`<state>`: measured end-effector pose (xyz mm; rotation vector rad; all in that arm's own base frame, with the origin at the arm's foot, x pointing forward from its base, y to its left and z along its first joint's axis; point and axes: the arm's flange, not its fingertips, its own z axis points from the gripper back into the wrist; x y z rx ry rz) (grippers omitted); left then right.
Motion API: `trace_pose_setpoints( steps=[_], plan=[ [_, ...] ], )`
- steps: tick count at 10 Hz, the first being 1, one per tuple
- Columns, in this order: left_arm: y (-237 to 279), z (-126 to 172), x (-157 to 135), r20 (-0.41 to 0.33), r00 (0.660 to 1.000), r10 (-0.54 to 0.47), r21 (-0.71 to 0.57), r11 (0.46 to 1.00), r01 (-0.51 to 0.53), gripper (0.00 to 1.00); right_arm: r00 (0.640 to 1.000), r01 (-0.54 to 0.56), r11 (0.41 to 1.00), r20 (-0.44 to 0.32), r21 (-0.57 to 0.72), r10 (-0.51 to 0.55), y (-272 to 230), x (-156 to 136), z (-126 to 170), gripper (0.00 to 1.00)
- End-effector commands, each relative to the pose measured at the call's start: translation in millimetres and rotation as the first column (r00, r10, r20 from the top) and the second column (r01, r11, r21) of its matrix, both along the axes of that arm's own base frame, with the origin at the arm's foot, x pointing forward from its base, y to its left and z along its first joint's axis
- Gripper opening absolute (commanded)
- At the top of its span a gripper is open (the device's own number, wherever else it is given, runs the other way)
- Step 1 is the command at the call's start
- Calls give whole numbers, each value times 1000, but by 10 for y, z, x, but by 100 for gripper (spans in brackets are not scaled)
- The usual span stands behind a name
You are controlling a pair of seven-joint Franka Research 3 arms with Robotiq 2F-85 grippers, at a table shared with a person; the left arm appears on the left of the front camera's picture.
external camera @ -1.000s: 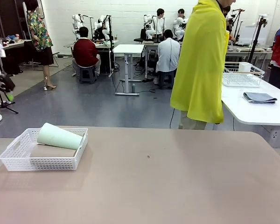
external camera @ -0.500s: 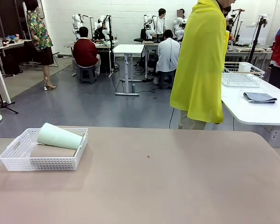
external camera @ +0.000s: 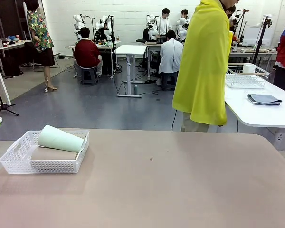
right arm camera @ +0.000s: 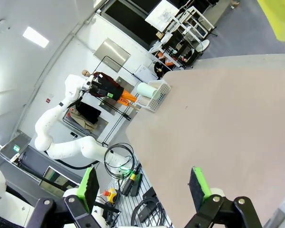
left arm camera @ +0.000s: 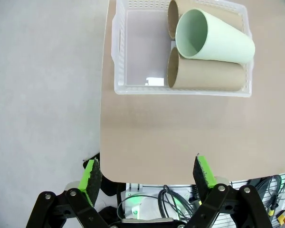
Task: Clean and organize the cups into the basket.
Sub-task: Move the Organizing basket back to the left side of the table.
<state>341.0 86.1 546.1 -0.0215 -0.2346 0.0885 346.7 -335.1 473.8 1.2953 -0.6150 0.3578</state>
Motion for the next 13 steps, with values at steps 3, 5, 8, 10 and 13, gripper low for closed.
trace_pose_setpoints(
  steps=[3, 5, 8, 10, 13],
  plan=[
    [710, 188, 129, -20, 1000, 17, -559, 829, -25, 100, 1000, -7, 1000, -9, -13, 7, -16, -9, 6, 100],
    [1112, 152, 160, 20, 998, 51, -715, 698, -21, 100, 1000, -7, 1000, -9, -13, 7, -16, -9, 6, 100],
    [1783, -15, 11, 41, 995, 86, -858, 514, -9, 100, 1000, -7, 1000, -9, -13, 7, -16, -9, 6, 100],
    [2088, -11, -117, -23, 1000, -9, -852, 523, -15, 100, 1000, -7, 1000, -9, -13, 7, -16, -9, 6, 100],
    [2365, -183, -101, -37, 990, -139, -853, 520, 41, 100, 1000, -7, 1000, -9, -13, 7, -16, -9, 6, 100]
  ],
)
